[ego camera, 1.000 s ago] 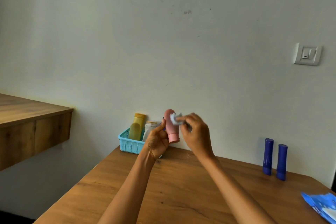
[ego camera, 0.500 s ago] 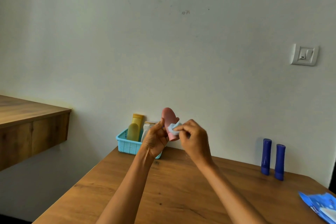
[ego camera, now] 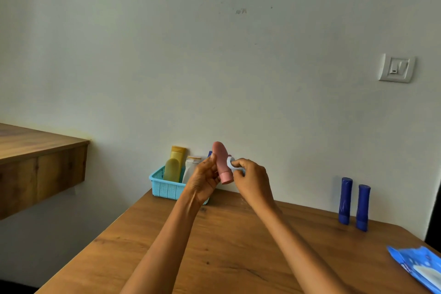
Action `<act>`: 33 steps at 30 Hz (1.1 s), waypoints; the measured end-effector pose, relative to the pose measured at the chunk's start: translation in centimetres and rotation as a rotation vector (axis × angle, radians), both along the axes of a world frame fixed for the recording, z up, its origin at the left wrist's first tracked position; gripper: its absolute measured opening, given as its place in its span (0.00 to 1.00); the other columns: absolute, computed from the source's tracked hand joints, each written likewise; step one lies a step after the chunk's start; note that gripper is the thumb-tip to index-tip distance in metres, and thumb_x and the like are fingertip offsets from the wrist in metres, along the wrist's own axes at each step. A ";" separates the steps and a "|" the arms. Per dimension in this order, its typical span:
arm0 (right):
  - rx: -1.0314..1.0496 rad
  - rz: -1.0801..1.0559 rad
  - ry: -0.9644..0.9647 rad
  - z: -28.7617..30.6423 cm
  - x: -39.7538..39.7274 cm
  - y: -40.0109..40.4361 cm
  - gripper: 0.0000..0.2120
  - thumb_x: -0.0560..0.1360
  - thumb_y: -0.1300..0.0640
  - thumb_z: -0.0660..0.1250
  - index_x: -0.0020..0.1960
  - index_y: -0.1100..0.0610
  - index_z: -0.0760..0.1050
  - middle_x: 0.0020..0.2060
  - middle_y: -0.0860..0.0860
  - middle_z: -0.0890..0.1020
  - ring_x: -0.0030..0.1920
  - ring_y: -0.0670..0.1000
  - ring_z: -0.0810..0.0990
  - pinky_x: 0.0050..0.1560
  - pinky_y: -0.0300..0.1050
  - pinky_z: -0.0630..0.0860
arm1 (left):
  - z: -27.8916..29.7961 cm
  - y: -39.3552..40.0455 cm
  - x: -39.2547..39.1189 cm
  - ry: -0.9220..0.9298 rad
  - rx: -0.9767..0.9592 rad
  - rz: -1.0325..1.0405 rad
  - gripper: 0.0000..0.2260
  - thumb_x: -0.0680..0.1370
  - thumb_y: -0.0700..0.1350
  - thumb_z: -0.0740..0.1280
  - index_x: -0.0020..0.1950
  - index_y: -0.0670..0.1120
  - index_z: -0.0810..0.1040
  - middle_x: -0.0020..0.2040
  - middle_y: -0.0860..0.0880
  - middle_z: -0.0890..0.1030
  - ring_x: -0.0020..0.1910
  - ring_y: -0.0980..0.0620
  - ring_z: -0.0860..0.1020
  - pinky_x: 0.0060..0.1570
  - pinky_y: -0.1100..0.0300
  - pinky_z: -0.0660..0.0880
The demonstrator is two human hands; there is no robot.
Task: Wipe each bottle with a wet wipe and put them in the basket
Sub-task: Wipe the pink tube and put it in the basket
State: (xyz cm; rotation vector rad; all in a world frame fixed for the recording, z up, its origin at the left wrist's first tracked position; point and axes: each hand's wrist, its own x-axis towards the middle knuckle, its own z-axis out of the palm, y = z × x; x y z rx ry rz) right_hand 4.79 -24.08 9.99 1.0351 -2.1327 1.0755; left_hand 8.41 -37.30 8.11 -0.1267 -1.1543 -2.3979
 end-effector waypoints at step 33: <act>-0.080 0.027 -0.060 -1.6 -2.0 0.2 0.18 0.73 0.51 0.69 0.62 0.53 0.75 0.48 0.51 0.81 0.47 0.51 0.80 0.46 0.48 0.79 | 0.7 3.2 -2.2 -0.275 -0.244 0.484 0.25 0.72 0.48 0.73 0.65 0.40 0.73 0.58 0.39 0.79 0.55 0.44 0.79 0.48 0.53 0.80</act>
